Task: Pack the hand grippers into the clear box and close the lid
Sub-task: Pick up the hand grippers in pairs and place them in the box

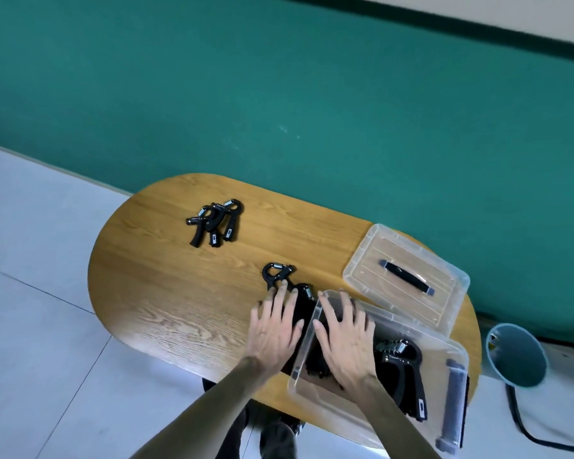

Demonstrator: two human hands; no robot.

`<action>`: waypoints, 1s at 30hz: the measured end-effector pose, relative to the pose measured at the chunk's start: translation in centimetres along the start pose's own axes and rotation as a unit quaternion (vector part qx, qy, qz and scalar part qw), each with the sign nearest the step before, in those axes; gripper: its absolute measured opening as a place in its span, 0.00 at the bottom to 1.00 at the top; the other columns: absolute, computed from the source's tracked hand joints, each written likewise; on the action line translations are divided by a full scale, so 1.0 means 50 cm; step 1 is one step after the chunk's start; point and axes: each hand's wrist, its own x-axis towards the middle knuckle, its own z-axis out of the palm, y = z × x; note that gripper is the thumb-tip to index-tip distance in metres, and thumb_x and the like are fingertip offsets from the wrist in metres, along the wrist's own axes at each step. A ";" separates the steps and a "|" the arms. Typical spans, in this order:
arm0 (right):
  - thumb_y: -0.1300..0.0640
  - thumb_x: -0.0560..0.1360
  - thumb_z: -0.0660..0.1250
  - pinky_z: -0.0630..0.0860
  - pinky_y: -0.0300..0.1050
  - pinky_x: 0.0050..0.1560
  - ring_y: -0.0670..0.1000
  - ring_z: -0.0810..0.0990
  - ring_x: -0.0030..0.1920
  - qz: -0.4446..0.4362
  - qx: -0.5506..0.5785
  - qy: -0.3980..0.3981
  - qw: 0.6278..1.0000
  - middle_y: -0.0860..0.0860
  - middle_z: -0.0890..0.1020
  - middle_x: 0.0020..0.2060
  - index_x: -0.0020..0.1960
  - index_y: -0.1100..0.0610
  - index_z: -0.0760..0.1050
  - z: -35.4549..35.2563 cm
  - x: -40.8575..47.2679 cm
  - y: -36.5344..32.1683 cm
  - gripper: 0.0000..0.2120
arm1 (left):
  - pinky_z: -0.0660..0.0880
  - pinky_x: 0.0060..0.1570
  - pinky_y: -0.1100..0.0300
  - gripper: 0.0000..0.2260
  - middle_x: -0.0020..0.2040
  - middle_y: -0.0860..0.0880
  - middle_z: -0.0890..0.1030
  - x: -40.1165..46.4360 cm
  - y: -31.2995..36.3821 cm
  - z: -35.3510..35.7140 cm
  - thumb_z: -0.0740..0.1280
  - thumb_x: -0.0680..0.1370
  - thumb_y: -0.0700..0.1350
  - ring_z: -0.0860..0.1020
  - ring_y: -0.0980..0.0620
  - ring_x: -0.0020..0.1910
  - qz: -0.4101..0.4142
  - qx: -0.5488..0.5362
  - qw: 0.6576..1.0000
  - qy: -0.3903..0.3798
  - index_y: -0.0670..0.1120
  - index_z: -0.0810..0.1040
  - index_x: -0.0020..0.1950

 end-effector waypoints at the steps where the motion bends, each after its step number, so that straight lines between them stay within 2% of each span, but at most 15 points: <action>1: 0.39 0.82 0.51 0.72 0.63 0.61 0.63 0.74 0.64 -0.004 -0.006 -0.002 1.000 0.60 0.69 0.73 0.79 0.46 0.59 -0.001 0.008 -0.008 0.27 | 0.65 0.70 0.45 0.28 0.82 0.44 0.43 0.003 -0.013 -0.002 0.40 0.85 0.59 0.61 0.44 0.78 -0.006 0.004 1.000 0.003 0.47 0.39 0.81; 6: 0.40 0.83 0.52 0.72 0.65 0.61 0.65 0.72 0.66 -0.006 -0.027 -0.017 0.999 0.60 0.69 0.73 0.79 0.48 0.60 0.004 0.050 -0.057 0.27 | 0.57 0.75 0.46 0.29 0.83 0.44 0.42 0.020 -0.083 -0.023 0.38 0.84 0.59 0.54 0.44 0.80 -0.001 0.010 0.999 -0.033 0.47 0.37 0.82; 13: 0.42 0.83 0.51 0.72 0.63 0.58 0.65 0.73 0.63 0.021 -0.043 -0.021 0.999 0.60 0.70 0.72 0.76 0.51 0.67 0.031 0.108 -0.142 0.26 | 0.64 0.67 0.48 0.30 0.83 0.42 0.49 0.062 -0.186 0.016 0.40 0.85 0.59 0.65 0.45 0.71 0.023 0.040 0.998 -0.049 0.45 0.42 0.83; 17: 0.42 0.82 0.51 0.72 0.64 0.60 0.65 0.72 0.65 0.034 -0.032 -0.031 0.998 0.60 0.70 0.72 0.76 0.50 0.67 0.048 0.140 -0.182 0.25 | 0.59 0.74 0.46 0.31 0.83 0.42 0.42 0.089 -0.245 0.045 0.36 0.83 0.60 0.55 0.43 0.80 0.015 0.032 0.997 -0.074 0.46 0.38 0.82; 19: 0.43 0.82 0.51 0.72 0.63 0.59 0.65 0.72 0.65 0.030 -0.027 -0.035 0.999 0.60 0.71 0.72 0.75 0.50 0.67 0.058 0.159 -0.197 0.24 | 0.55 0.77 0.44 0.33 0.82 0.41 0.36 0.107 -0.278 0.059 0.29 0.79 0.61 0.48 0.41 0.82 0.002 0.032 0.996 -0.083 0.46 0.34 0.82; 21: 0.43 0.82 0.52 0.72 0.63 0.59 0.64 0.73 0.64 0.027 -0.017 -0.044 0.999 0.59 0.71 0.71 0.75 0.50 0.67 0.072 0.180 -0.214 0.24 | 0.52 0.78 0.44 0.34 0.80 0.40 0.33 0.133 -0.309 0.067 0.26 0.77 0.61 0.45 0.41 0.82 -0.020 0.029 0.996 -0.078 0.46 0.32 0.81; 26: 0.42 0.82 0.51 0.73 0.63 0.57 0.63 0.73 0.64 0.036 0.004 -0.079 0.996 0.57 0.70 0.72 0.75 0.48 0.65 0.119 0.240 -0.235 0.24 | 0.47 0.78 0.43 0.31 0.80 0.40 0.31 0.194 -0.352 0.072 0.32 0.81 0.60 0.41 0.42 0.82 -0.039 0.024 0.995 -0.083 0.46 0.27 0.78; 30: 0.43 0.82 0.52 0.74 0.62 0.54 0.62 0.73 0.62 0.019 -0.010 -0.068 0.997 0.57 0.69 0.73 0.74 0.49 0.66 0.145 0.306 -0.211 0.23 | 0.46 0.78 0.41 0.30 0.80 0.41 0.30 0.230 -0.313 0.113 0.39 0.84 0.60 0.39 0.42 0.81 -0.041 -0.033 0.994 -0.093 0.49 0.24 0.77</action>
